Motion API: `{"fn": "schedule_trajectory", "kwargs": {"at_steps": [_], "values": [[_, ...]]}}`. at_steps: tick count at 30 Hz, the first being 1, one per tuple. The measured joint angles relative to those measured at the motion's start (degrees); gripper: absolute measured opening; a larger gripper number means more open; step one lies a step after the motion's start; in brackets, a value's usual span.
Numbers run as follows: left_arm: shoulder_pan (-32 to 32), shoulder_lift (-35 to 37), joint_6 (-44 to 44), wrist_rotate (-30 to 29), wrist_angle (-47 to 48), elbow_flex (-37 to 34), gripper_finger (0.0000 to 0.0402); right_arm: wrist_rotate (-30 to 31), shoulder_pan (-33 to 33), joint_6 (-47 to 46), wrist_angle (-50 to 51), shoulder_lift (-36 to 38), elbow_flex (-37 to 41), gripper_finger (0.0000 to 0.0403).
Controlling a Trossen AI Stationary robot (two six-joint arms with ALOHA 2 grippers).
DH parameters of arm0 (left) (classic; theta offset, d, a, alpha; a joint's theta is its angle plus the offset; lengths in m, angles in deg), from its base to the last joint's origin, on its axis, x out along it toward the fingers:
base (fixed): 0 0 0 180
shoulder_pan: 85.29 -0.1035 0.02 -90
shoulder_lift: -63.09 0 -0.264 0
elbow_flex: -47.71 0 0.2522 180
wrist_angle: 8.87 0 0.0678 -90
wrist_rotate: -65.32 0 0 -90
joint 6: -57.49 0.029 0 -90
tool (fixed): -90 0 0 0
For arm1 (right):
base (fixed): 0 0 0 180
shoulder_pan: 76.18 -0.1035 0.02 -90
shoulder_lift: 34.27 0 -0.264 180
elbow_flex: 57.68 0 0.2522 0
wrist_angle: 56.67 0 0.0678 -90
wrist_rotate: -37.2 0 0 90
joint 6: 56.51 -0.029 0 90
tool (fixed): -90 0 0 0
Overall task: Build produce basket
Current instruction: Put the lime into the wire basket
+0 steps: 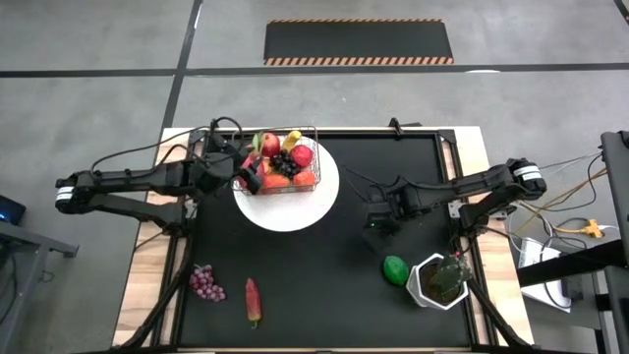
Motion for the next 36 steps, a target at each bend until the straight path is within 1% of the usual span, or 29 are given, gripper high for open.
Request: {"fn": "schedule_trajectory", "kwargs": {"at_steps": [6,11,13,17,22,25,28,33,36], "values": [[2.16,0.0,1.52,0.74,-2.5,-0.09,0.016,-8.3,-3.25,-7.48,7.19,-2.77,0.41,0.0365],[2.75,-0.28,1.83,0.81,-3.25,-0.2,0.016,-15.36,-7.25,-8.89,5.78,-5.4,0.41,0.0365],[2.75,-0.29,1.85,0.78,-3.53,-0.2,0.016,-16.69,-8.6,-8.89,5.25,-6.7,0.41,0.0365],[2.75,-0.3,2.79,0.77,-4.3,-0.2,0.016,-16.63,-10.01,-6.89,5.0,-9.54,0.41,0.0365],[2.81,-0.31,3.1,0.73,-4.92,-0.15,0.016,-16.08,-10.23,-3.44,4.65,-12.98,0.41,0.0365],[2.83,-0.16,3.14,0.73,-4.93,-0.15,0.016,-16.03,-10.23,-1.4,4.38,-14.48,0.41,0.0356],[2.86,-0.22,3.17,0.71,-4.92,-0.18,0.016,-15.99,-10.23,-0.29,4.26,-15.31,0.41,0.0332],[2.86,-0.28,3.3,0.69,-4.9,-0.2,0.016,-16.05,-10.23,0.64,3.08,-15.46,0.41,0.0279],[2.86,-0.28,3.33,0.67,-4.94,-0.2,0.016,-14.75,-10.12,0.88,2.72,-14.85,0.41,0.0256]]}}
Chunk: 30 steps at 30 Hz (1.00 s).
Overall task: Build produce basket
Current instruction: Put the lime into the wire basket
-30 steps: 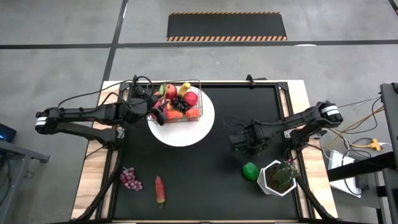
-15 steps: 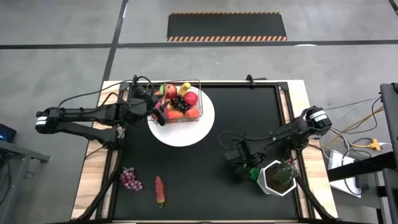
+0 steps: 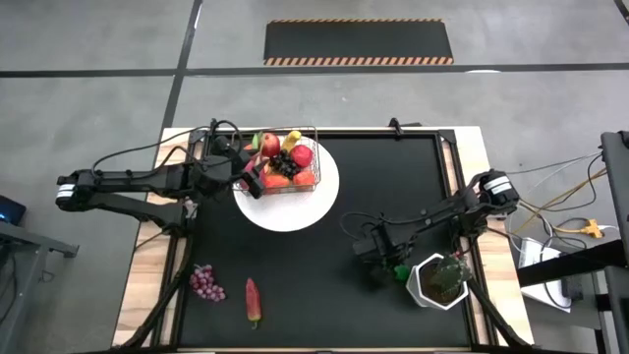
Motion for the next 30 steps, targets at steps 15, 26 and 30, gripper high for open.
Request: {"fn": "schedule_trajectory", "kwargs": {"at_steps": [15,26,30], "values": [[0.04,-0.22,1.52,0.09,-2.58,-1.14,0.016,23.81,5.05,15.84,-15.5,8.86,0.0,0.0255],[2.42,-0.24,0.98,0.45,-9.09,-4.87,0.016,42.33,11.93,49.42,-66.95,11.9,6.58,0.0256],[4.57,-0.07,0.9,0.52,-12.16,-6.32,0.016,42.29,16.35,55.67,-90.87,8.64,11.08,0.0256]]}}
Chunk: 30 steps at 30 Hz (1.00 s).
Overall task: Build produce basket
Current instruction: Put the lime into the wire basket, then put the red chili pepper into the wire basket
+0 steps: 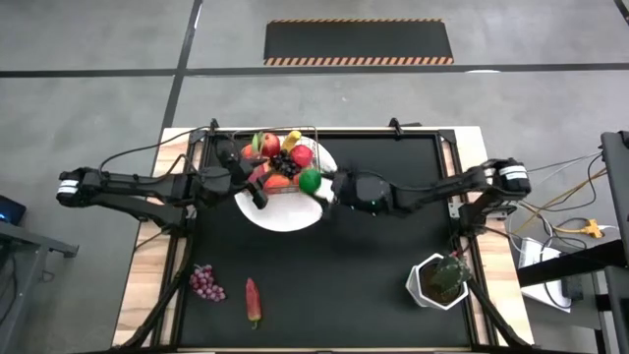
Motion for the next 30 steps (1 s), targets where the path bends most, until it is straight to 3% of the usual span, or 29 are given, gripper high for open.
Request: {"fn": "schedule_trajectory", "kwargs": {"at_steps": [3,11,22,30], "values": [[1.88,-0.22,-1.01,0.02,-0.41,-0.39,0.016,0.01,3.93,-2.27,-6.59,-2.95,0.37,0.0256],[8.42,-0.3,-1.48,0.13,-1.05,-0.37,0.016,-0.31,9.16,-9.98,-1.29,-9.45,-2.71,0.0268],[13.4,-0.3,-5.9,0.09,-2.06,-1.51,0.016,-0.32,9.37,-9.67,1.62,-9.13,-3.49,0.035],[16.69,-1.04,-18.3,0.02,-4.51,-3.97,0.016,-0.32,9.21,-5.14,3.69,-5.81,-3.47,0.0361]]}}
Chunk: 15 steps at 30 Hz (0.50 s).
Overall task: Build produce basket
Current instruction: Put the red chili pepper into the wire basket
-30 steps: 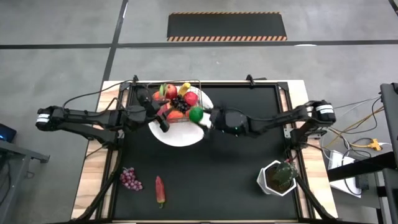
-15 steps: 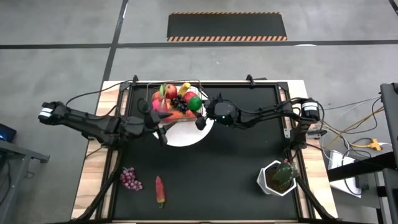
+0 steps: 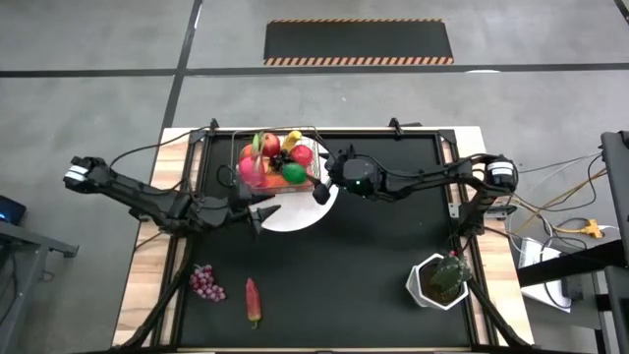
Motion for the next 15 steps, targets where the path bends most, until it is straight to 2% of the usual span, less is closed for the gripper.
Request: {"fn": "schedule_trajectory", "kwargs": {"at_steps": [6,10,15], "values": [[5.95,-5.31,-11.51,0.27,0.02,0.35,0.016,-0.22,-0.28,3.85,4.41,3.0,0.0,0.0361],[9.87,-10.36,-24.08,1.76,-0.04,0.35,0.016,-0.24,-0.26,7.46,5.19,3.25,0.0,0.0361],[13.2,-18.3,-42.52,9.89,0.15,2.55,0.016,-0.24,-0.26,10.63,4.92,3.32,0.0,0.0361]]}}
